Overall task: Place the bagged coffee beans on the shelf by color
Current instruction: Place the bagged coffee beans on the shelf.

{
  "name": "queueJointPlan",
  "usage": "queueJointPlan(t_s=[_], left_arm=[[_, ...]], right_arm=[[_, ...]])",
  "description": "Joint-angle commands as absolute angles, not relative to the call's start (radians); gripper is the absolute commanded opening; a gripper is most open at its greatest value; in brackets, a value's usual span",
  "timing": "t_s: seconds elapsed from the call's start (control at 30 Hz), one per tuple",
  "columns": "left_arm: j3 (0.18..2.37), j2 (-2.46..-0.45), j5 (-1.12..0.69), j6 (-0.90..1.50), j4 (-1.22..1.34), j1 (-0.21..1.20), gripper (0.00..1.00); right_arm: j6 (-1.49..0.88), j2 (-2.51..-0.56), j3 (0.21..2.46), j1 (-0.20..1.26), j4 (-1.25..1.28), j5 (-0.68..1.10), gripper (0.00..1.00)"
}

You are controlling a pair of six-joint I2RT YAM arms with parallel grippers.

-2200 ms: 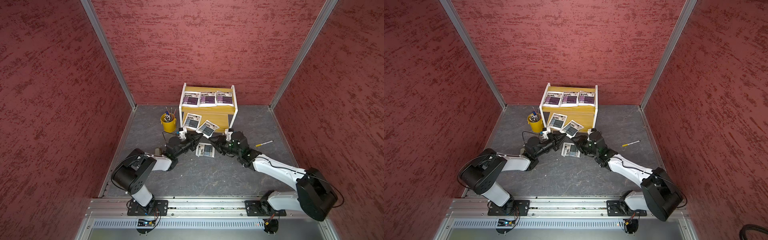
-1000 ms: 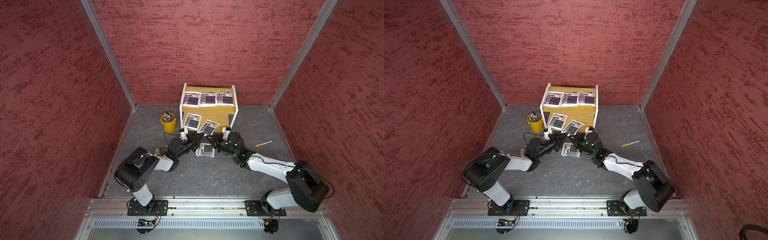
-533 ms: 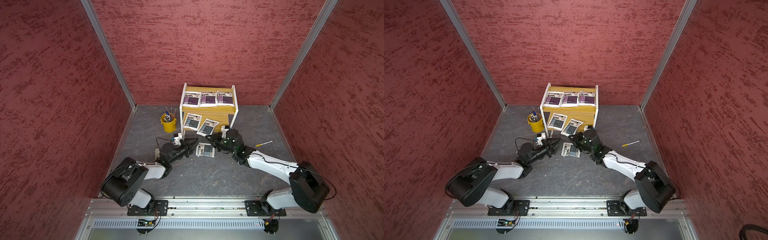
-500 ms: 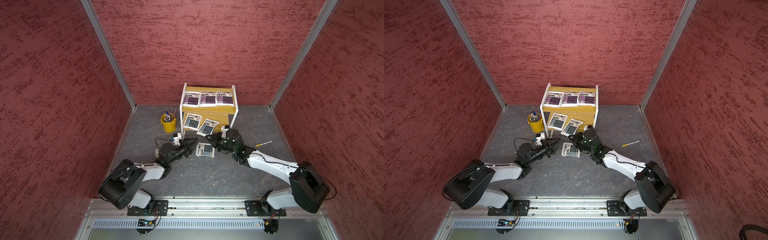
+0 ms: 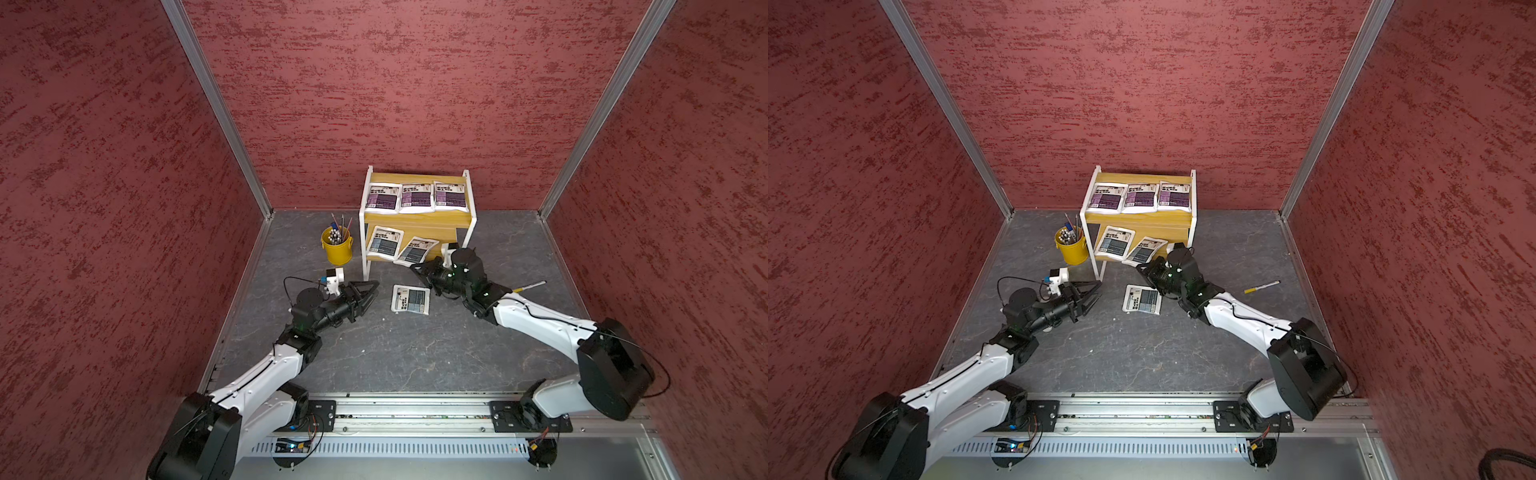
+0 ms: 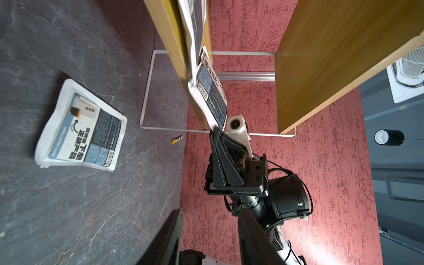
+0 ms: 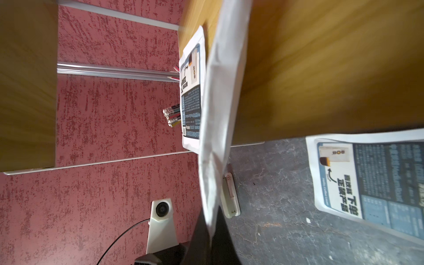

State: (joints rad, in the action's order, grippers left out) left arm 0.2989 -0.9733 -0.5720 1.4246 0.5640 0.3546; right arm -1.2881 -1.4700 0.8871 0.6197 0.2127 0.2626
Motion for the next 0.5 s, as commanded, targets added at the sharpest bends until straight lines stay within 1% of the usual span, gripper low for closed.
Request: queueJointPlan(t_s=[0.0, 0.17, 0.27, 0.3, 0.33, 0.37, 0.4, 0.47], left_arm=[[0.271, -0.926, -0.624, 1.392, 0.440, 0.327, 0.43], [0.257, -0.884, -0.647, 1.389, 0.399, 0.299, 0.43], [0.256, -0.879, -0.658, 1.387, 0.396, 0.289, 0.43], [0.256, -0.881, -0.663, 1.387, 0.397, 0.287, 0.43], [0.256, -0.881, -0.665, 1.387, 0.397, 0.285, 0.43], [0.257, -0.884, -0.668, 1.387, 0.397, 0.284, 0.43], [0.258, -0.884, -0.670, 1.388, 0.397, 0.282, 0.43], [0.257, -0.883, -0.673, 1.387, 0.397, 0.280, 0.43]], right_arm=[[-1.249, -1.507, 0.941, 0.602, 0.174, 0.311, 0.00], [-1.233, -1.523, 0.968, 0.592, 0.139, 0.350, 0.00], [-1.231, -1.516, 0.965, 0.585, 0.119, 0.343, 0.00], [-1.231, -1.510, 0.962, 0.583, 0.112, 0.335, 0.02], [-1.235, -1.504, 0.955, 0.583, 0.115, 0.328, 0.14], [-1.239, -1.497, 0.947, 0.581, 0.118, 0.323, 0.29], [-1.240, -1.489, 0.941, 0.581, 0.120, 0.318, 0.37], [-1.239, -1.475, 0.932, 0.581, 0.121, 0.313, 0.42]])
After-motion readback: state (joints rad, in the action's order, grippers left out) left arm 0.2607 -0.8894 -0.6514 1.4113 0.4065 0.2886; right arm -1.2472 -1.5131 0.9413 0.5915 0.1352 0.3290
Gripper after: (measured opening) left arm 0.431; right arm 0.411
